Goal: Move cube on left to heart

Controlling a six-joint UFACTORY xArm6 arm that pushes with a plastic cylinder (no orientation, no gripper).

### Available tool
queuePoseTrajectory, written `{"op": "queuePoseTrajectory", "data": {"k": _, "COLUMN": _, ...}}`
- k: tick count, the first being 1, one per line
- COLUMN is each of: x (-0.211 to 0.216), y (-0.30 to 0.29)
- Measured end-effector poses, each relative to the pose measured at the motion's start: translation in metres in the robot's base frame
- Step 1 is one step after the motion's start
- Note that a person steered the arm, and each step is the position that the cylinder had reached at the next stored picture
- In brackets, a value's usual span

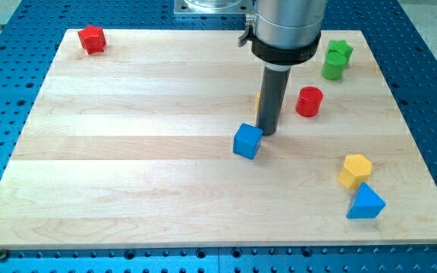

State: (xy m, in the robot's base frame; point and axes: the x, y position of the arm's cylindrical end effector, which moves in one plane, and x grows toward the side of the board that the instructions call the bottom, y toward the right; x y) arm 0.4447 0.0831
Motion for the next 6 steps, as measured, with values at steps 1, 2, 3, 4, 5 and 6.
{"op": "queuePoseTrajectory", "data": {"k": 1, "x": 0.036, "y": 0.004}}
{"op": "queuePoseTrajectory", "data": {"k": 2, "x": 0.017, "y": -0.036}}
{"op": "queuePoseTrajectory", "data": {"k": 3, "x": 0.012, "y": -0.068}}
{"op": "queuePoseTrajectory", "data": {"k": 4, "x": 0.048, "y": -0.043}}
{"op": "queuePoseTrajectory", "data": {"k": 5, "x": 0.073, "y": -0.053}}
{"op": "queuePoseTrajectory", "data": {"k": 6, "x": 0.055, "y": -0.100}}
